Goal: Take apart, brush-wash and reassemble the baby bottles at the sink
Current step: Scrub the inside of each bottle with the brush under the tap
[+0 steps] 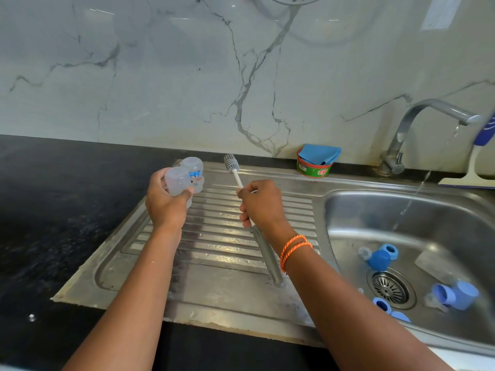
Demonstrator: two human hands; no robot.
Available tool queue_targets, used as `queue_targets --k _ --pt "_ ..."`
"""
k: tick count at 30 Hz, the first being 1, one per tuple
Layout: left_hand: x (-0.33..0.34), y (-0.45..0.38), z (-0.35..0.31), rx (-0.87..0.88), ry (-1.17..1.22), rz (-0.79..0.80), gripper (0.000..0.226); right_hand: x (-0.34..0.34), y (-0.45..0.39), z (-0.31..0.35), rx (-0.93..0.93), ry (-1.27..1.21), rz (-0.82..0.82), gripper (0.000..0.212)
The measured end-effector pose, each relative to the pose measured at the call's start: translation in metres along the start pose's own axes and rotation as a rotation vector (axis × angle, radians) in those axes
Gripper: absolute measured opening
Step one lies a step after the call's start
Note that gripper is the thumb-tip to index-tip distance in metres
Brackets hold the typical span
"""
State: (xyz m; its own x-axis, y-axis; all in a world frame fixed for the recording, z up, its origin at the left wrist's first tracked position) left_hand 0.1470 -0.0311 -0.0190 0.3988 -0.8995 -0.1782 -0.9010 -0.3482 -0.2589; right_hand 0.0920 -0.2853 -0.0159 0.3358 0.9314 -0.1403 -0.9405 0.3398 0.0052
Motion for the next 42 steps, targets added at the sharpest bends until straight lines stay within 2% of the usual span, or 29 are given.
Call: queue_targets --k 4,9,11,14,18,22,27,30,36,40,42 --pt "-0.001 -0.001 0.003 0.002 -0.008 -0.015 0.066 -0.002 0.000 -0.001 0.003 0.005 0.000 0.016" --pt "-0.005 0.000 -0.002 0.031 -0.058 -0.060 0.093 -0.004 0.000 -0.003 0.012 0.003 -0.002 0.017" --pt "-0.011 0.004 -0.022 0.136 -0.152 -0.127 0.089 -0.005 0.001 -0.002 0.012 0.004 0.000 0.017" --pt "-0.011 0.021 -0.075 0.402 -0.301 -0.220 0.069 -0.011 0.002 0.000 0.007 0.015 0.007 0.016" --pt "0.026 0.046 -0.119 0.577 -0.255 -0.162 0.047 -0.037 0.001 0.008 -0.020 0.084 0.006 0.014" --pt "0.102 0.069 -0.122 0.537 -0.136 0.050 0.032 -0.097 -0.002 0.007 -0.050 0.207 -0.104 0.018" --pt "0.196 0.117 -0.117 0.439 -0.072 0.273 0.040 -0.200 0.005 -0.019 0.018 0.310 -0.254 0.027" --pt "0.251 0.150 -0.120 0.402 -0.035 0.400 0.036 -0.274 0.013 -0.046 0.084 0.364 -0.364 0.035" --pt "0.352 0.221 -0.123 0.367 -0.051 0.727 0.021 -0.382 0.052 -0.063 0.203 0.593 -0.520 0.018" --pt "0.381 0.248 -0.112 0.305 -0.083 0.883 0.015 -0.401 0.068 -0.044 0.171 0.716 -0.552 0.007" --pt "0.449 0.310 -0.098 0.274 -0.142 1.046 0.014 -0.462 0.080 -0.072 0.255 0.727 -0.611 0.008"
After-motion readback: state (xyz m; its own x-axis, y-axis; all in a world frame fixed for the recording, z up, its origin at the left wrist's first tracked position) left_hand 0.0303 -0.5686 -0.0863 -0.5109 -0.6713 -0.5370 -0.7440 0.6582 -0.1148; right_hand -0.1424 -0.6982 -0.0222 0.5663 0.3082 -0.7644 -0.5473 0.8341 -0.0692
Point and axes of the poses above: each hand's wrist, its own y-axis away from the middle knuckle, its own x-axis out of the palm, z = x × y, the point moved 10 cm from there along -y, towards the middle knuckle, and after that the axes turned 7 degrees about -y, right-handed, at the moved point
